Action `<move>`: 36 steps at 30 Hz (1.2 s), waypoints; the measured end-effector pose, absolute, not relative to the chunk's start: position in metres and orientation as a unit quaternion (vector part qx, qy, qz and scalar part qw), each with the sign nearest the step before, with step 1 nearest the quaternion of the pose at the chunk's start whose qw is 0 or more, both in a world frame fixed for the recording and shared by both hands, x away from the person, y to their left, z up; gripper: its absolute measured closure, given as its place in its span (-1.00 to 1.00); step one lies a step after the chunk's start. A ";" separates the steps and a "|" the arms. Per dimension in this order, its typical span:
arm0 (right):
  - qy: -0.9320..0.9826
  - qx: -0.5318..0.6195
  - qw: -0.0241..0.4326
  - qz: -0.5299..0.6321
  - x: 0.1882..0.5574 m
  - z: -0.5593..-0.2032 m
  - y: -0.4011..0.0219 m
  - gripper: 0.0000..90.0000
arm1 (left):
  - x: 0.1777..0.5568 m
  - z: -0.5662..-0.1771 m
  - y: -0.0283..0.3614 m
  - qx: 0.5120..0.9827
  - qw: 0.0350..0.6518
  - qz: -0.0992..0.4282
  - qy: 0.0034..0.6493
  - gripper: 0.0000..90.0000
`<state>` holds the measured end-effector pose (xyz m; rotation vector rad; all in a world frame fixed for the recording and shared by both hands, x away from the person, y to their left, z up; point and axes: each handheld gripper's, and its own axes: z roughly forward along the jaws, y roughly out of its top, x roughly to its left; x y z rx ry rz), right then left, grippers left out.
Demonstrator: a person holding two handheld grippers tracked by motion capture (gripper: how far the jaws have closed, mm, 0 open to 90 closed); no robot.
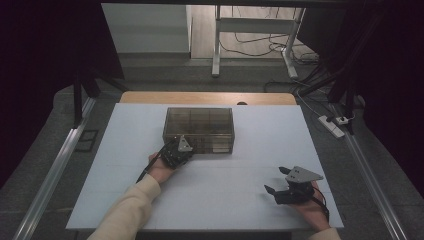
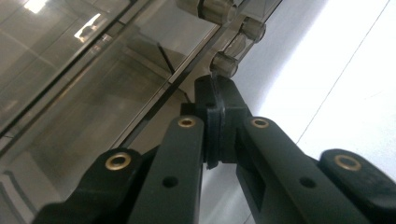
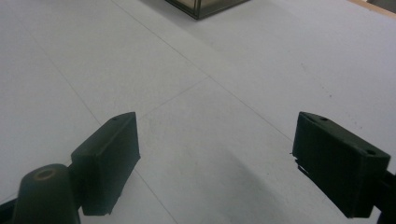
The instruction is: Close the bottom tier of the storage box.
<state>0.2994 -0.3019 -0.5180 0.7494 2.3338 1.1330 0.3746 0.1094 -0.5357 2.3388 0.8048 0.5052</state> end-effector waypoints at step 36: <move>0.840 0.274 0.220 0.413 0.298 -0.517 -0.305 -0.68 | 0.344 -0.505 0.121 0.867 0.355 0.195 0.292 0.96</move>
